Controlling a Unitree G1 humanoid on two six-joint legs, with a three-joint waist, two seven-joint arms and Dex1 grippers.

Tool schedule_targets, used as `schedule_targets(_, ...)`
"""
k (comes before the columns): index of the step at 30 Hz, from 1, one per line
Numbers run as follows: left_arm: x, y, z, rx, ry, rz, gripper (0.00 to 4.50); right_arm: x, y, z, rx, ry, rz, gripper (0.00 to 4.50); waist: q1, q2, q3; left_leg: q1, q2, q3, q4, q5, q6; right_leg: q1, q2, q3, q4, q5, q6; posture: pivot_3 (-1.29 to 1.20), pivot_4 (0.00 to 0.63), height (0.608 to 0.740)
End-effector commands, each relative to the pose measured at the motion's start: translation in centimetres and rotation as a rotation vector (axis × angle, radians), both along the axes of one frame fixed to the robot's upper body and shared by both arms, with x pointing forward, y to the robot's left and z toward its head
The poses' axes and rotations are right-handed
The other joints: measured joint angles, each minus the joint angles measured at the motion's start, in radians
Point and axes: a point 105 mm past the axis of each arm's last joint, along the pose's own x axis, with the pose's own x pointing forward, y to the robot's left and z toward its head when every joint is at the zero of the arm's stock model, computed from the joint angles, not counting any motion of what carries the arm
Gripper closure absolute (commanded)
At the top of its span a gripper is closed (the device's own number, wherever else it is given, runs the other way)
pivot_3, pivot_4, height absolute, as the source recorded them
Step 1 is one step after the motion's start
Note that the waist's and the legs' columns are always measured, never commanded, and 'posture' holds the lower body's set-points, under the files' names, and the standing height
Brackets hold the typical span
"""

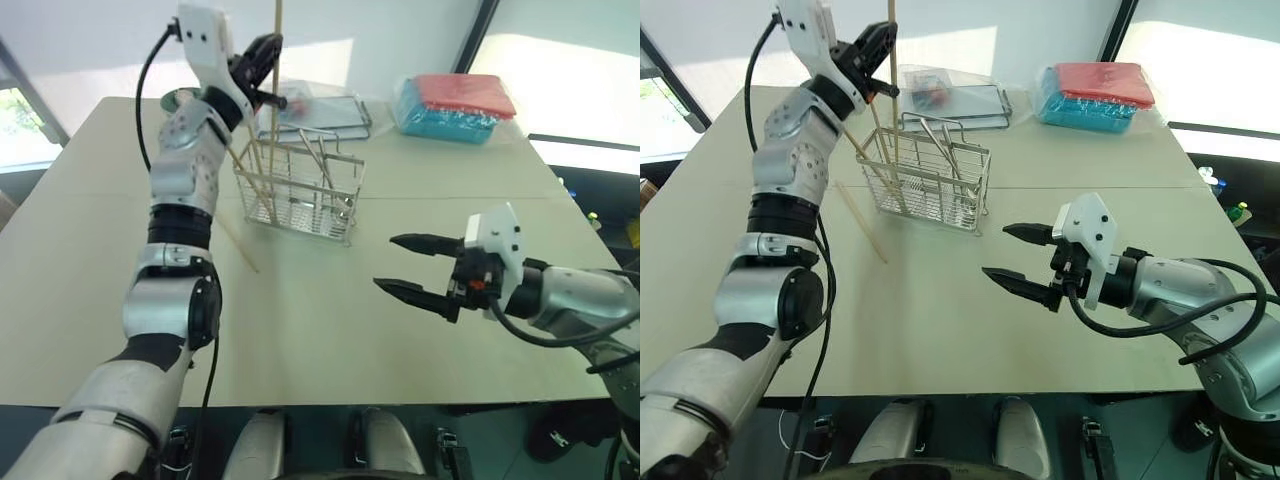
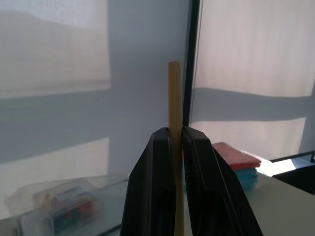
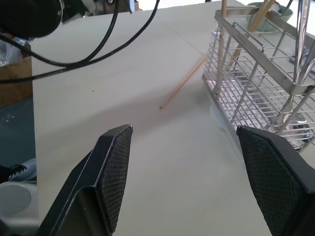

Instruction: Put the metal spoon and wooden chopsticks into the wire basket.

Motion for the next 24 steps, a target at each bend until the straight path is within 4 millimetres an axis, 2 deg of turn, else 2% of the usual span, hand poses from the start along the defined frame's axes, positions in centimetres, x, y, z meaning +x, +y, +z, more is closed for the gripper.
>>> schedule_targets(1,-1.0,-0.1,1.8,0.002,-0.080,0.002,4.46,-0.1,-0.1,1.3,0.012,-0.054,-0.002,1.00,0.000,0.000,0.000,0.000,0.000,0.000,0.000,0.000,0.000,0.000,0.000,0.000,0.000,0.000,0.000,0.00,0.150,0.667)
schedule_targets(4,-1.1,0.2,1.7,-0.001,-0.080,0.008,4.46,0.1,-0.3,1.5,0.015,-0.053,-0.003,1.00,0.001,0.000,0.000,0.000,0.000,0.000,0.000,0.000,0.000,0.000,0.000,0.000,0.000,0.000,0.000,0.00,0.150,0.667)
schedule_targets(8,-1.1,0.7,1.5,-0.009,-0.073,0.019,2.83,0.6,-0.3,1.7,0.027,-0.053,-0.007,1.00,0.000,0.000,0.000,0.000,0.000,0.000,0.000,0.000,0.000,0.000,0.000,0.000,0.000,0.000,0.000,0.00,0.150,0.667)
schedule_targets(13,-1.6,1.2,2.0,-0.036,-0.071,0.026,0.31,1.0,-0.3,1.8,0.034,-0.050,-0.005,1.00,0.000,0.000,0.000,0.000,0.000,0.000,0.000,0.000,0.000,0.000,0.000,0.000,0.000,0.000,0.000,0.00,0.150,0.667)
schedule_targets(14,-1.6,1.4,2.2,-0.046,-0.066,0.031,0.08,1.1,-0.2,1.7,0.035,-0.049,-0.003,1.00,0.000,0.000,0.000,0.000,0.000,0.000,0.000,0.000,0.000,0.000,0.000,0.000,0.000,0.000,0.000,0.00,0.150,0.667)
schedule_targets(17,-1.8,2.0,2.4,-0.053,-0.061,0.053,0.08,1.3,-0.2,1.7,0.037,-0.049,0.000,1.00,0.000,0.000,0.000,0.000,0.000,-0.001,0.000,0.000,0.000,0.000,0.000,0.000,0.000,0.000,0.000,0.00,0.150,0.667)
schedule_targets(19,-2.3,2.7,3.2,-0.055,-0.070,0.070,0.08,1.5,-0.1,1.7,0.039,-0.050,0.003,1.00,-0.001,0.000,0.000,0.000,0.000,-0.001,0.000,0.000,0.000,0.000,0.000,0.000,0.000,0.000,0.000,0.00,0.150,0.667)
schedule_targets(23,-3.6,5.5,6.5,-0.058,-0.067,0.142,0.08,2.0,0.1,1.8,0.044,-0.055,0.012,1.00,-0.005,0.000,0.000,0.000,0.000,0.000,0.000,0.000,0.000,0.000,0.001,0.000,0.000,0.000,0.000,0.00,0.150,0.667)
schedule_targets(24,-3.6,6.8,7.2,-0.069,-0.040,0.193,0.08,2.1,0.2,1.7,0.044,-0.057,0.016,1.00,-0.004,0.000,0.000,0.000,0.000,-0.001,0.000,0.000,0.000,-0.001,0.001,0.000,0.001,0.000,0.000,0.00,0.150,0.667)
